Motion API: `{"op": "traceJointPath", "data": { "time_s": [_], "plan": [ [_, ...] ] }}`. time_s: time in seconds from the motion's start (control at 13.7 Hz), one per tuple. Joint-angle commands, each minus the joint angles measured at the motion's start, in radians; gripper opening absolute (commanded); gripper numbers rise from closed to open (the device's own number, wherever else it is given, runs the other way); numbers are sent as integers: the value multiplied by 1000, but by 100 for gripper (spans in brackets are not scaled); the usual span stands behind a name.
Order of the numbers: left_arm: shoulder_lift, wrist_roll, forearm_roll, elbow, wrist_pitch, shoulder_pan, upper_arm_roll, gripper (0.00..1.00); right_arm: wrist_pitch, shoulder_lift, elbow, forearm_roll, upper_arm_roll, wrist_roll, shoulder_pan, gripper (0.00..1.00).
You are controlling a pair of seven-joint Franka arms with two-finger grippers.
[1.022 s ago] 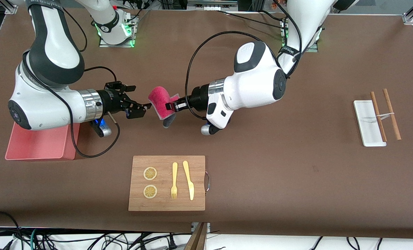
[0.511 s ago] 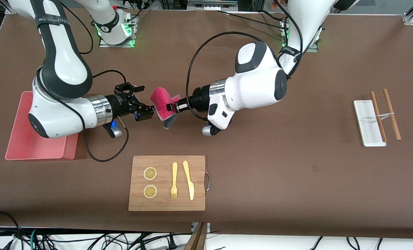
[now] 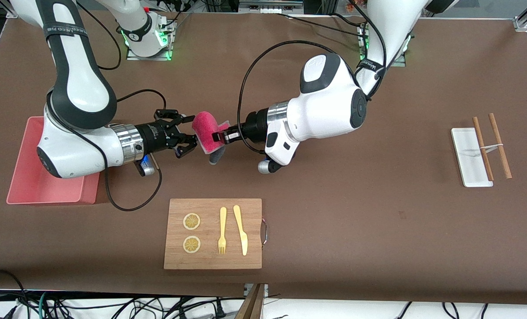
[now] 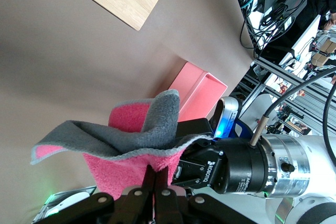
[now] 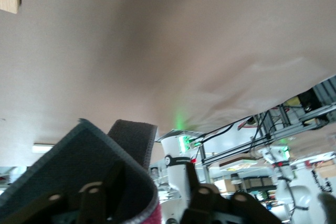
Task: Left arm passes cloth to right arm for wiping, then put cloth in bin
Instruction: 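Close the right gripper on the cloth beside the left gripper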
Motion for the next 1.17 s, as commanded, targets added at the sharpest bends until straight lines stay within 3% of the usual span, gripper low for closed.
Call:
{"op": "traceJointPath", "data": {
  "time_s": [0.0,1.09],
  "plan": [
    [17,11,-29,29,-6,0,0,0,29,-13,-4,29,3,87,1,0],
    [14,17,-28,29,-6,7,0,0,41,-11,-1,21,2,98,3,0]
  ]
}}
